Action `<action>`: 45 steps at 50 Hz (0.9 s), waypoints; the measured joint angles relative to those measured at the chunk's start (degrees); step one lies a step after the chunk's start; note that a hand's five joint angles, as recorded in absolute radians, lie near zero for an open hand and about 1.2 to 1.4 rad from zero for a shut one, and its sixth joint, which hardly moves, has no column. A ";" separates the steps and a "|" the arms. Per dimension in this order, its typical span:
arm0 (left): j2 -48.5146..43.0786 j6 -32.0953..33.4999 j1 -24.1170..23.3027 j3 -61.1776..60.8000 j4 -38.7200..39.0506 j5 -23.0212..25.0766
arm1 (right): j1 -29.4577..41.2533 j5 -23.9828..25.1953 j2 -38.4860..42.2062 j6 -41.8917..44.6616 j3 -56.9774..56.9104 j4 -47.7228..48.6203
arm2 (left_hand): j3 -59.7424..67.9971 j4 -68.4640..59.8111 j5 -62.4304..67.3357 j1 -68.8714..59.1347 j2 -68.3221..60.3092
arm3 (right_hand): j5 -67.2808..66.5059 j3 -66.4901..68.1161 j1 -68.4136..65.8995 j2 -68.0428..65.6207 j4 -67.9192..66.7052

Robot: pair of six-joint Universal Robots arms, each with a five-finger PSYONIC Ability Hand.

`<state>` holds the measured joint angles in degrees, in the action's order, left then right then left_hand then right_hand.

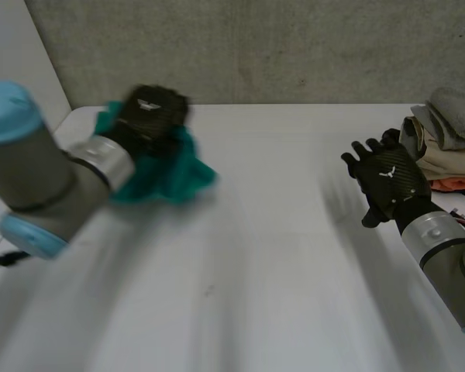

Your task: Fold the laundry.

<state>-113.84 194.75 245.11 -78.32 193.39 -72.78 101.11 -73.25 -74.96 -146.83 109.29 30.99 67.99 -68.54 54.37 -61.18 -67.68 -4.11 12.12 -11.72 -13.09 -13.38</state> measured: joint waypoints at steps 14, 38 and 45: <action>-13.55 -4.77 -16.63 8.85 3.37 -10.45 | -0.77 -3.32 -0.01 -0.30 -0.85 -0.09 | -55.50 56.40 -51.68 49.81 55.38 | 0.00 0.00 0.00 0.00 0.00; -3.80 17.74 16.55 -5.67 2.50 7.56 | -0.13 4.36 -4.11 -5.54 -11.72 -52.59 | -50.74 51.00 -46.78 44.00 50.38 | -17.97 21.40 -16.88 -20.50 -20.02; -16.68 26.29 21.55 4.76 0.16 12.90 | 3.70 4.90 -4.52 -5.43 -5.88 -48.02 | -50.59 50.77 -46.62 44.00 50.11 | -18.34 21.17 -16.95 -20.47 -19.93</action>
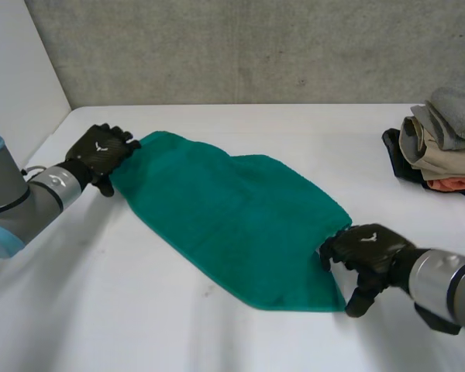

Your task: Fold the laundry.

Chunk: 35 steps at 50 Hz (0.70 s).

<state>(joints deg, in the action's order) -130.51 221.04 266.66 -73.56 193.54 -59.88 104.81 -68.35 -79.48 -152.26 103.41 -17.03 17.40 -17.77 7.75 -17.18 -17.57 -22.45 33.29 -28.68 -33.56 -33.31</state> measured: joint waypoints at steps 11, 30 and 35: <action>-10.77 -0.22 -0.21 11.84 -0.99 -0.38 | 8.30 -6.77 5.10 -0.36 7.03 18.92 | 3.20 -2.87 3.02 -3.05 -2.99 | 8.31 -9.24 7.03 8.09 9.49; -16.55 -0.48 -1.37 18.25 -1.24 -0.99 | 10.93 -9.68 8.00 0.35 9.52 33.04 | 45.42 -45.51 45.02 -46.15 -45.65 | -12.22 12.66 -10.59 -12.27 -12.67; -16.73 -0.54 -1.82 18.54 -1.10 -1.28 | 10.34 -9.75 9.29 2.13 9.27 34.97 | 50.20 -50.35 48.71 -47.76 -50.36 | -12.46 13.20 -10.94 -12.74 -13.21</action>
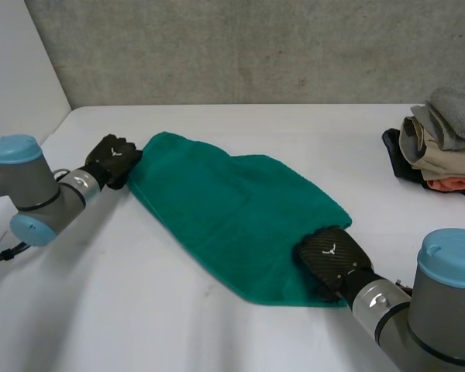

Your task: Fold the laundry.

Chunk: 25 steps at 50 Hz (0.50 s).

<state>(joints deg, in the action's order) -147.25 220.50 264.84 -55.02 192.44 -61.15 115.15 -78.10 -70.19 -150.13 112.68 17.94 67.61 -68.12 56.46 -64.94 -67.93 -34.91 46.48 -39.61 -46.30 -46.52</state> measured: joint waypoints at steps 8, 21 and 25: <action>2.12 0.02 -1.49 -1.17 0.01 -3.44 | -0.14 -0.30 0.14 0.01 -0.94 -0.43 | 0.43 -0.37 0.02 0.00 -0.44 | 11.38 -13.88 11.06 13.14 13.32; 23.92 -0.03 -3.56 -19.18 -0.28 -9.96 | -4.98 0.88 0.16 -2.54 -9.17 -10.47 | 0.48 -0.39 0.02 0.00 -0.51 | 26.93 -28.39 22.88 23.55 28.59; 29.36 -0.05 -3.62 -24.16 -0.26 -9.61 | -5.80 1.38 0.96 -2.48 -12.07 -12.35 | 0.62 -0.45 0.02 0.00 -0.60 | 26.93 -28.39 22.88 23.55 28.59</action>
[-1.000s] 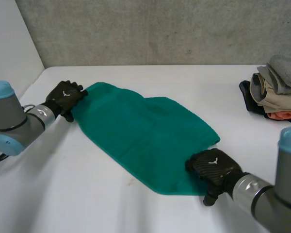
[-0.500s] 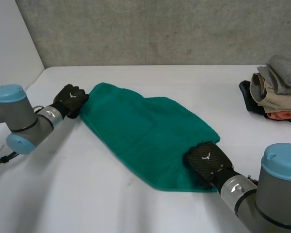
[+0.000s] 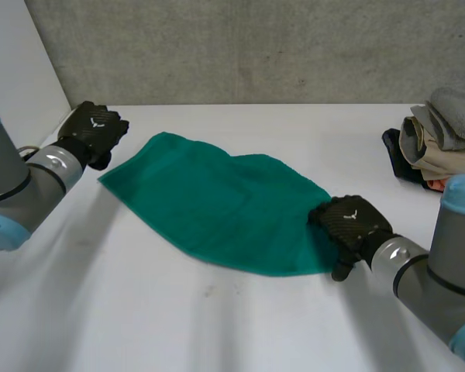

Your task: Fold the laundry.

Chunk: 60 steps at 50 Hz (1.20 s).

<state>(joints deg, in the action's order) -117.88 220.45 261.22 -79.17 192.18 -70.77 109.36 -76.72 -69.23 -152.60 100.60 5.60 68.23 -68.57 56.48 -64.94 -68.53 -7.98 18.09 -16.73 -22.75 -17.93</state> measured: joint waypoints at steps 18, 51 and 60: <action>-18.06 3.00 3.91 10.54 2.74 10.64 | 0.02 0.47 0.63 0.21 1.41 0.21 | -48.02 48.53 -46.19 45.18 48.24 | 0.00 0.00 0.00 0.00 0.00; -35.70 3.74 5.44 33.84 -5.34 14.85 | -0.20 1.83 0.76 0.19 3.62 1.58 | -35.55 35.55 -36.83 32.12 35.83 | 0.00 0.00 0.00 0.00 0.00; -37.43 3.56 5.11 37.37 -5.39 14.68 | -0.13 1.84 0.79 0.19 3.64 1.55 | -32.99 33.28 -36.83 29.70 33.29 | 0.09 0.00 0.00 0.00 0.00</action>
<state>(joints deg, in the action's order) -155.31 224.01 266.33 -41.80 186.79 -56.08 109.22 -74.88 -68.44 -152.41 104.24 7.15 35.24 -35.29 19.65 -35.24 -35.24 -7.89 18.09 -16.73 -22.76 -17.93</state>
